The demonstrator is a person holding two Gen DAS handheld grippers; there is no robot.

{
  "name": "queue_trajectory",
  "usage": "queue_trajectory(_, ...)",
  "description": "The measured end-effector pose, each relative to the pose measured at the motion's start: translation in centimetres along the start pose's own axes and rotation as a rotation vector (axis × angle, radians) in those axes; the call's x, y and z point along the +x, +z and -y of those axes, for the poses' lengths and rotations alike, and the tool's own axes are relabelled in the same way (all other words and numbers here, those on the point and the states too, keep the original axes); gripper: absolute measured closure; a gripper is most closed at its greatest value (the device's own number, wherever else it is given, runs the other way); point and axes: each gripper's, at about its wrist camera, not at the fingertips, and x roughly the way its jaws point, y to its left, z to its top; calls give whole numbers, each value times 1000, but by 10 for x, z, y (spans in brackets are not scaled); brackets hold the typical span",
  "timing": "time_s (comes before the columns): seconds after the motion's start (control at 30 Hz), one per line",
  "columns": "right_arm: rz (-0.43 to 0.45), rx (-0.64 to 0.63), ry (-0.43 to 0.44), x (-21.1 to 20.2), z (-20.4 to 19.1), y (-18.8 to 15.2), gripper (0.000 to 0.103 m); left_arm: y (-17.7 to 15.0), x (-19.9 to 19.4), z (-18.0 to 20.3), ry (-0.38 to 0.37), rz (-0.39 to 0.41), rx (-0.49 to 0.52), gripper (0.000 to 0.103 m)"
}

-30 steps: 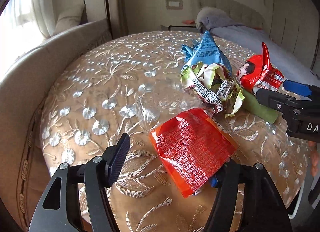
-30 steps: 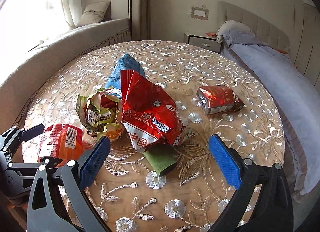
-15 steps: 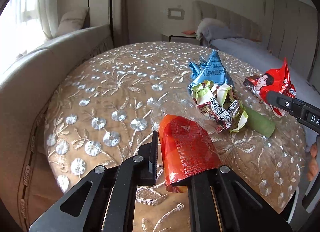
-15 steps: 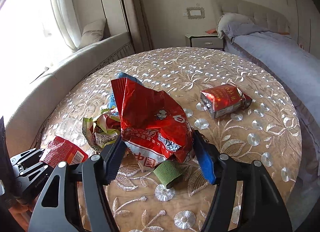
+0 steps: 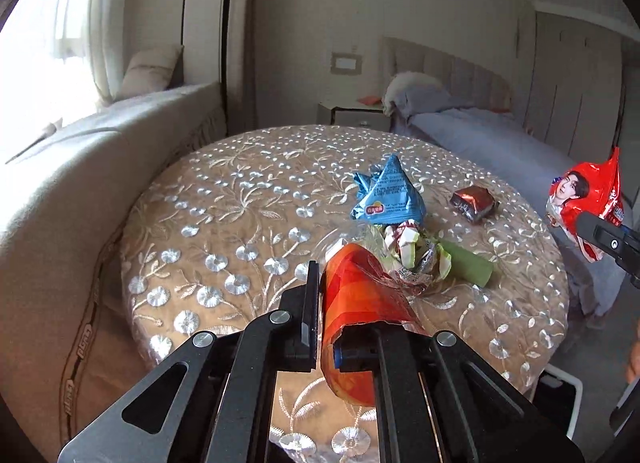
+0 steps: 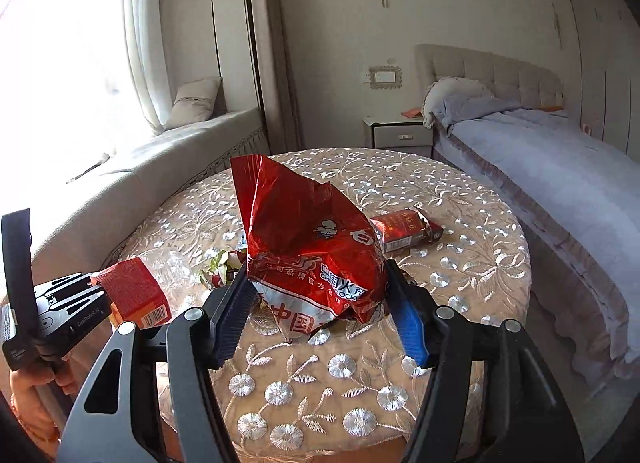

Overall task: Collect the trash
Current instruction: 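Carry both bags over the bin and open both tools to drop them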

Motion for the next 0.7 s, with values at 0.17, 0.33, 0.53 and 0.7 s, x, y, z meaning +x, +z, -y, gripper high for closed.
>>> queue_trajectory(0.17,28,-4,-35,-29,8,-9,38,4,-30,15,-29,58,37,99)
queue_trajectory(0.33,55,-15,-96,-52,15,-20,38,4,-51,41,-65,102,102,99)
queue_trajectory(0.53,69,-7,-148,-77,31,-29,38,1,-64,76,-140,119,166,99)
queue_trajectory(0.7,57,8,-191,-90,45,-41,38,-11,-62,112,-240,89,227,99)
